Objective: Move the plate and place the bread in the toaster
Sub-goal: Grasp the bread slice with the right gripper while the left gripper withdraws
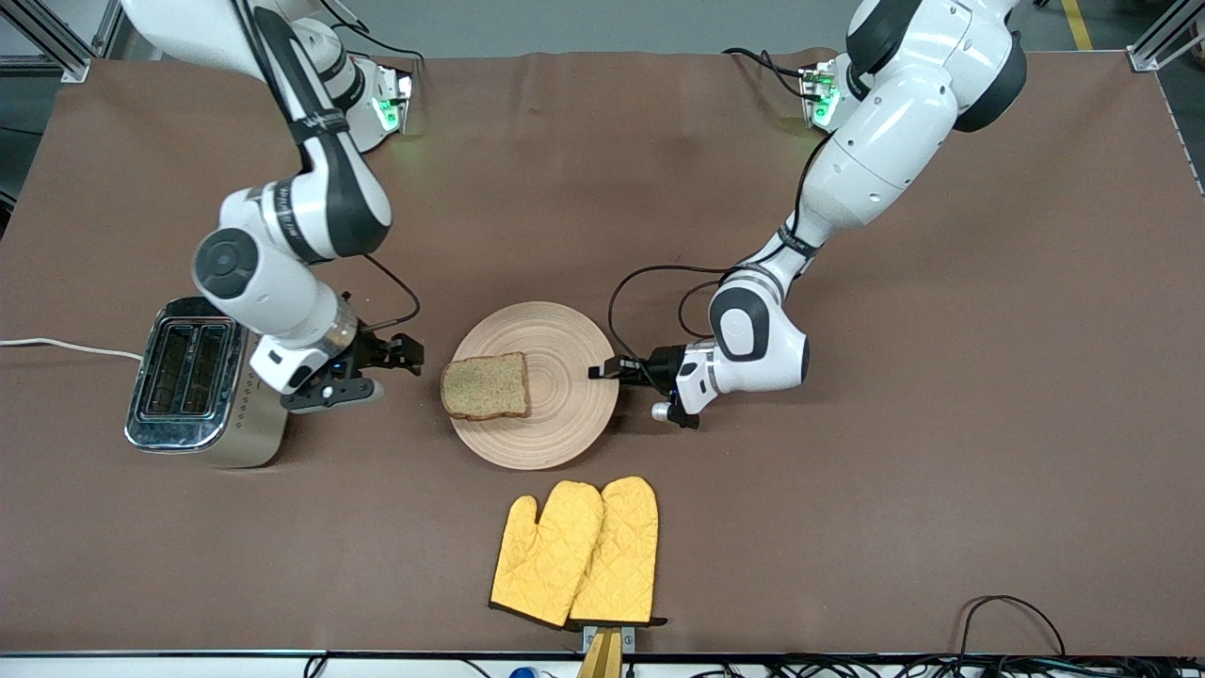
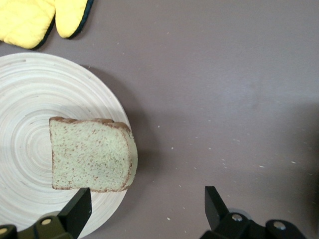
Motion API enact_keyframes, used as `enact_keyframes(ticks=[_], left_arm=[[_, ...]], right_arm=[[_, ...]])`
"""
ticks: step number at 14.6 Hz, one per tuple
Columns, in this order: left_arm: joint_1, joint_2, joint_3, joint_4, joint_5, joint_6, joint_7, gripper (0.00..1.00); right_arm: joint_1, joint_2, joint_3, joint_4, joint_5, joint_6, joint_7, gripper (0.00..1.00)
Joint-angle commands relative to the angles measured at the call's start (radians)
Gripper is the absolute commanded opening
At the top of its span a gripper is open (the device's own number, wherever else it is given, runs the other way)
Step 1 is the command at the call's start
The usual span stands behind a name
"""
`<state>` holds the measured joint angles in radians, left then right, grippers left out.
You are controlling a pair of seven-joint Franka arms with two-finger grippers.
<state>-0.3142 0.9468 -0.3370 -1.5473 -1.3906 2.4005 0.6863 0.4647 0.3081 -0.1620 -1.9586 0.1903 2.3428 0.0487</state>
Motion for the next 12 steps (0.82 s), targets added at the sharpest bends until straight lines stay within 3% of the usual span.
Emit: enact_keyframes(ticks=[1,3,7,12], left_arm=[[0.015,-0.019,-0.002,-0.008,-0.028,-0.004,-0.037,1.0],[0.026,-0.034,0.01,-0.007,-0.015,0.012,-0.129,1.0],[0.032,-0.157,0.133,-0.026,0.03,0.029,-0.212,1.0],[0.127,-0.319,0.165,-0.03,0.354,0.02,-0.393,1.0]], right_arm=[[0.038,0.017,-0.007,-0.034,0.018,0.046,-0.003,1.0],[0.057,0.041,-0.007,-0.031,0.04,0.088,-0.001,1.0],[0.121,0.123,-0.005,-0.026,0.086,0.194,0.0,1.0],[0.108,0.178,-0.005,0.018,0.165,0.19,0.005,0.89]])
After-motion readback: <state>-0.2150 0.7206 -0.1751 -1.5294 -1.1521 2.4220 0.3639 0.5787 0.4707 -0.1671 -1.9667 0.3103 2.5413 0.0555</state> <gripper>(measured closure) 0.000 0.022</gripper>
